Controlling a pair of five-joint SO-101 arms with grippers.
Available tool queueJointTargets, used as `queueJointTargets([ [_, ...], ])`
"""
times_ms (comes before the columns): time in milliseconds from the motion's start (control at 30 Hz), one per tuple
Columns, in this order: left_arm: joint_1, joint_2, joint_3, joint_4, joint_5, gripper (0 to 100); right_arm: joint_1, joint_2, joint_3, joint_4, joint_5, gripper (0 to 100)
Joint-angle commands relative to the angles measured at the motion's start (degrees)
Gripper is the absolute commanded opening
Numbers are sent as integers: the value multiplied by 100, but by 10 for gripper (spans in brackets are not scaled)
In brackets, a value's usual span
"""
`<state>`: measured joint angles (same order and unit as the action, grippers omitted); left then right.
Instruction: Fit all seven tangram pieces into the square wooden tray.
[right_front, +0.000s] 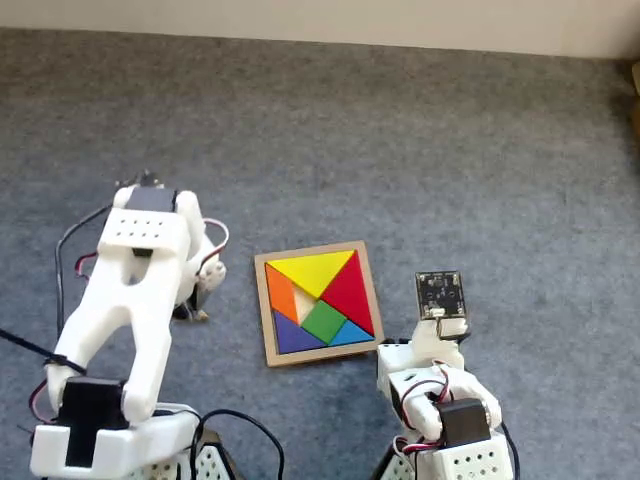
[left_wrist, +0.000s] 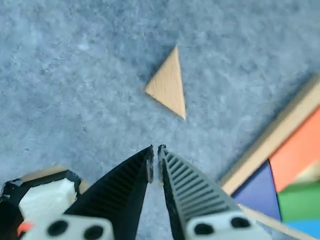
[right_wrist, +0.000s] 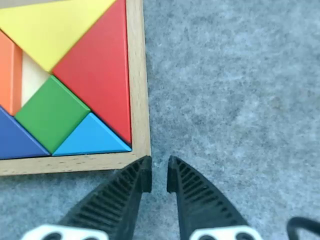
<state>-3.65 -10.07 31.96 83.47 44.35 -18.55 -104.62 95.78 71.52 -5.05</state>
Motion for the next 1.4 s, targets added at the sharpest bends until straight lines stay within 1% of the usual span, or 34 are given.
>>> queueJointTargets([
  [0, -215, -224, 470, -976, -62, 43, 31, -145, 813, 57, -18, 63],
  [67, -277, -224, 532, -1257, -62, 56, 31, -145, 813, 57, -18, 63],
  [233, -356, -233, 488, -1108, -53, 178, 40, -145, 813, 57, -18, 63],
  [333, -356, -224, 637, -1152, -53, 221, 40, -145, 813, 57, -18, 63],
  [567, -690, -198, 743, -1222, -79, 220, 48, -145, 813, 57, -18, 63],
  [700, -699, 295, 857, -1943, -62, 220, 48, -145, 813, 57, -18, 63],
  [767, -699, 576, 752, -2119, -53, 220, 48, -145, 813, 57, -18, 63],
  [900, -699, 954, 409, -1837, -53, 220, 48, -145, 813, 57, -18, 63],
  [1067, -699, 1305, 330, -1846, -53, 220, 48, -145, 813, 57, -18, 63],
  [1233, -708, 1385, 330, -1820, -53, 219, 48, -145, 813, 57, -18, 63],
  [1300, -708, 1385, 330, -1820, -53, 189, 48, -145, 813, 57, -18, 63],
  [1367, -716, 1385, 330, -1837, -53, 120, 48, -145, 813, 57, -18, 63],
])
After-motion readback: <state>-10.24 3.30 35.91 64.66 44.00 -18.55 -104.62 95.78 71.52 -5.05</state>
